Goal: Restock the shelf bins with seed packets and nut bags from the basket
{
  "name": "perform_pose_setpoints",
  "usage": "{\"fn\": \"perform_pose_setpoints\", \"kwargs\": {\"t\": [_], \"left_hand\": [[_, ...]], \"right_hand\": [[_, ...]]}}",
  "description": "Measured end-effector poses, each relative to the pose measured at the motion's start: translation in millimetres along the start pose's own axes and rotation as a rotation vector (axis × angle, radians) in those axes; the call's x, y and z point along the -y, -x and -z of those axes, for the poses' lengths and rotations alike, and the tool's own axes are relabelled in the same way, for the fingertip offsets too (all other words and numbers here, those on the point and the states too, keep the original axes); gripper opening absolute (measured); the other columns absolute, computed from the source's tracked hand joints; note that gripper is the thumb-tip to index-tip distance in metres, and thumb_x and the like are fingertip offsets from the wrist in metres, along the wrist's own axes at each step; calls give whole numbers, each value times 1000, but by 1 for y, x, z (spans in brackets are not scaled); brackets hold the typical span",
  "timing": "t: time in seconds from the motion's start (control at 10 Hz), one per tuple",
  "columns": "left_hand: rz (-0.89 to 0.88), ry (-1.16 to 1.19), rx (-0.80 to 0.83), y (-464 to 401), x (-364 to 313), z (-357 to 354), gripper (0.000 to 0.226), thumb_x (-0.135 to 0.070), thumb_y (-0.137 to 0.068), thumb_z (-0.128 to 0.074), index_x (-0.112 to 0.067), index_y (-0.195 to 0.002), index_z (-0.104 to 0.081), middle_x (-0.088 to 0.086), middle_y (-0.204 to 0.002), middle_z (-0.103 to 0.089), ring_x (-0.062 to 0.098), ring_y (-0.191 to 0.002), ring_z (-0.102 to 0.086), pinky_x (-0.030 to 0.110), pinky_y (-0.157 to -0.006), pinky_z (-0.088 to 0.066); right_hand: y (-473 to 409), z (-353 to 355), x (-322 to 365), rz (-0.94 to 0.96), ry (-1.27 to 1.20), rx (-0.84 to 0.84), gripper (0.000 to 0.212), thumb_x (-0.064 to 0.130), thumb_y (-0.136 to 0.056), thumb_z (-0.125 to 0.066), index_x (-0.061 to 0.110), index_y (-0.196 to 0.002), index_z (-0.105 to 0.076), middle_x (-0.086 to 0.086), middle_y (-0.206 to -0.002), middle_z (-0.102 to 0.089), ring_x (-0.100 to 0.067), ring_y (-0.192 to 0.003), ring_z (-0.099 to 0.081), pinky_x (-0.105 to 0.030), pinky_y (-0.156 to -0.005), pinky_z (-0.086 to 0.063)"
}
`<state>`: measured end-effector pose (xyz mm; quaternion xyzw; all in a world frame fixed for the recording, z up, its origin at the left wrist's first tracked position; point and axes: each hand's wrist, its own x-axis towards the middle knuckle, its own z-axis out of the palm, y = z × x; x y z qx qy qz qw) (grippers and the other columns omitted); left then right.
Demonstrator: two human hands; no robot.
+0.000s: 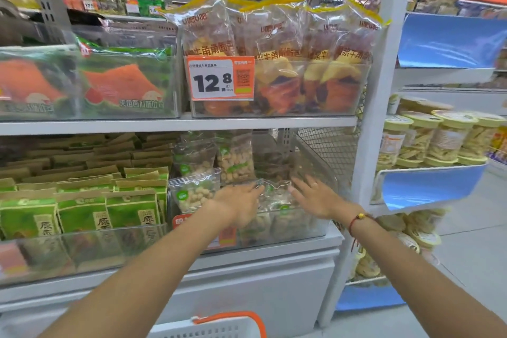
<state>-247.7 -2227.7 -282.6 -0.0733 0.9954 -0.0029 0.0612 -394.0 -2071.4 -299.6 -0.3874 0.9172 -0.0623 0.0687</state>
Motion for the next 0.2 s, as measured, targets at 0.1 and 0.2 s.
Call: {"fn": "perform_pose_setpoints", "kwargs": {"t": [0.1, 0.2], "left_hand": [[29, -5, 32, -3, 3, -4, 51, -31, -103, -19, -26, -152, -6, 2, -160, -6, 26, -144, -18, 43, -115, -22], [4, 38, -142, 15, -7, 9, 51, -29, -102, -27, -26, -151, -13, -3, -158, -16, 17, -145, -16, 39, -119, -9]], "right_hand": [[-7, -12, -6, -14, 15, 21, 73, 63, -91, 0, 25, -152, -10, -7, -160, -6, -29, -147, -3, -47, -118, -11], [4, 14, 1, 31, -81, -18, 61, 50, -99, -29, 22, -152, -17, -7, -158, -15, -27, -146, -10, -45, -118, -14]]}}
